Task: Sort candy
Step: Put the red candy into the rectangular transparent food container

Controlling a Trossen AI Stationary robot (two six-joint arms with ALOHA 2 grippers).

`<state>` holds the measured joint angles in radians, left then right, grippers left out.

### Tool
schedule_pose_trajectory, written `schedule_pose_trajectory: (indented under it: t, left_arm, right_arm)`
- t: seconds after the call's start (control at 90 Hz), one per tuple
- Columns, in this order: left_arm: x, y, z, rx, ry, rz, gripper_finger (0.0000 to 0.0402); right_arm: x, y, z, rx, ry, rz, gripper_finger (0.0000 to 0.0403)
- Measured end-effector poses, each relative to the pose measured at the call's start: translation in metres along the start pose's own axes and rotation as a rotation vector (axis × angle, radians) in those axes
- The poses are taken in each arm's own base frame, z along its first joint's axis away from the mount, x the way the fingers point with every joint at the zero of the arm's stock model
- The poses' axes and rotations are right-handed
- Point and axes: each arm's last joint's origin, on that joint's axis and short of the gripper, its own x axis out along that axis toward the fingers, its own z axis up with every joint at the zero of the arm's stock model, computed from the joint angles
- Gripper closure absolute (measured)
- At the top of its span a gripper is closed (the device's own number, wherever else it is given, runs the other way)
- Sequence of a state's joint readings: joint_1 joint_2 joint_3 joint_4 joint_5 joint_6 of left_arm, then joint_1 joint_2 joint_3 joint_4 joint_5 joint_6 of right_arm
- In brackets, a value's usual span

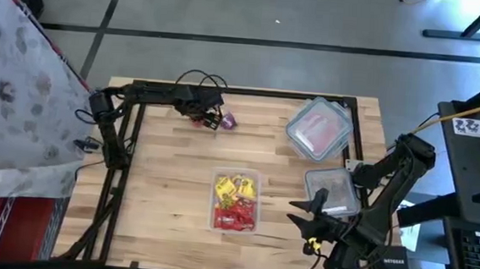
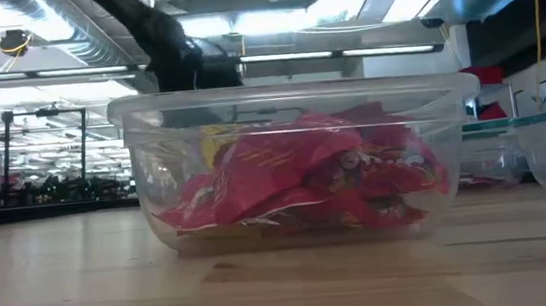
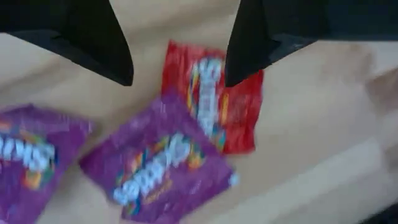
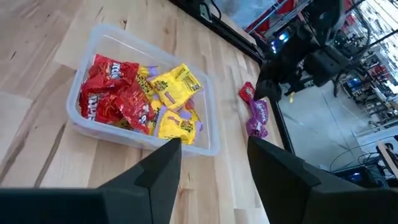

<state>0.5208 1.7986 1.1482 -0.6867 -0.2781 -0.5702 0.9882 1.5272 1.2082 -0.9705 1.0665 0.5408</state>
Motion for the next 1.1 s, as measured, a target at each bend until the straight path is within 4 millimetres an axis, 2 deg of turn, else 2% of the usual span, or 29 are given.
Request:
schedule_pose_trajectory:
  t: [0.178, 0.289, 0.378, 0.567, 0.7, 0.833, 0.978, 1.1]
  left_arm:
    - [0.022, -0.001, -0.012, 0.021, 0.056, 0.034, 0.0164]
    - [0.024, -0.004, -0.016, 0.039, 0.066, 0.041, 0.0173]
    - [0.022, -0.009, -0.019, 0.059, 0.060, 0.043, 0.0201]
    - [0.012, -0.023, -0.030, 0.124, 0.101, 0.044, 0.0289]
    - [-0.003, -0.040, -0.038, 0.167, 0.112, 0.046, 0.0342]
    - [-0.028, -0.058, -0.046, 0.254, 0.125, 0.072, 0.0378]
    - [-0.065, -0.082, -0.062, 0.312, 0.095, 0.105, 0.0395]
    - [-0.099, -0.114, -0.086, 0.365, 0.036, 0.014, 0.0397]
  right_arm:
    - [0.000, 0.000, 0.000, -0.005, -0.008, -0.016, 0.0231]
    - [0.000, 0.000, 0.000, -0.005, -0.008, -0.015, 0.0231]
    - [0.000, 0.000, 0.000, -0.004, -0.009, -0.015, 0.0231]
    - [0.000, 0.000, 0.000, 0.001, -0.012, -0.019, 0.0231]
    - [0.000, 0.000, 0.000, 0.001, -0.013, -0.021, 0.0231]
    - [0.000, 0.000, 0.001, 0.002, -0.013, -0.021, 0.0231]
    - [0.000, 0.000, 0.001, 0.003, -0.014, -0.021, 0.0231]
    - [0.000, -0.001, 0.001, 0.011, -0.023, -0.034, 0.0231]
